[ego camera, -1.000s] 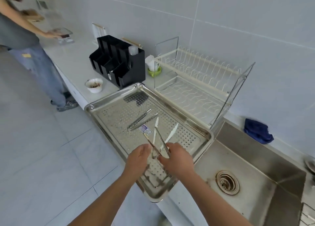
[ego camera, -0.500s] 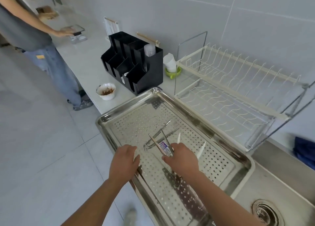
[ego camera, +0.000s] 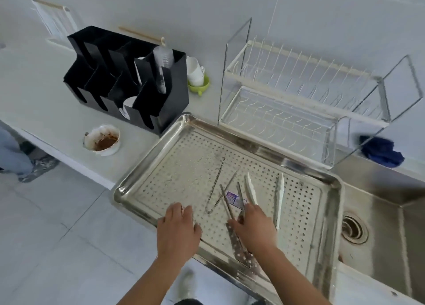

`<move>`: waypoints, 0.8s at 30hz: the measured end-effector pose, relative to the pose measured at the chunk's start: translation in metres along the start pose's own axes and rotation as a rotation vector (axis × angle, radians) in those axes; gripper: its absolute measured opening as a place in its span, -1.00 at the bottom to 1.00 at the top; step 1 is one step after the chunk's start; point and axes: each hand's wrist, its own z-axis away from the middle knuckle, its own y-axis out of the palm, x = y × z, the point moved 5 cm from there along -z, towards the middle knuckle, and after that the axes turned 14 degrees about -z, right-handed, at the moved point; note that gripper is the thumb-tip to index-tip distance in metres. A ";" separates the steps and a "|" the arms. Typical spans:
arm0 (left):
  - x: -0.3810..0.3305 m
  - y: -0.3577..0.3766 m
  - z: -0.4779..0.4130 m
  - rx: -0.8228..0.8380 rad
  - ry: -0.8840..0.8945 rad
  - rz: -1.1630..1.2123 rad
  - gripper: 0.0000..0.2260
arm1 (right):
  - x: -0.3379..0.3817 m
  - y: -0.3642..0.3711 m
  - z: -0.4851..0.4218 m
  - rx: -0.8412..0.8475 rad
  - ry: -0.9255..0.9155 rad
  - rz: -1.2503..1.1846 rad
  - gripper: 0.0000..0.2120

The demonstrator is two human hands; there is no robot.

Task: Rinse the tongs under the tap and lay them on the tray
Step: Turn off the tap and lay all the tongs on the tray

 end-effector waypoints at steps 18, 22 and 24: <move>0.004 -0.007 -0.006 0.009 0.020 -0.003 -0.63 | -0.003 0.002 0.013 -0.057 0.020 -0.010 -0.48; -0.010 -0.017 -0.025 -0.023 0.095 0.071 -0.51 | -0.011 0.008 0.016 -0.056 0.017 -0.023 -0.62; -0.023 -0.023 -0.039 -0.028 0.143 0.113 -0.41 | -0.013 0.010 0.021 -0.067 0.035 -0.027 -0.64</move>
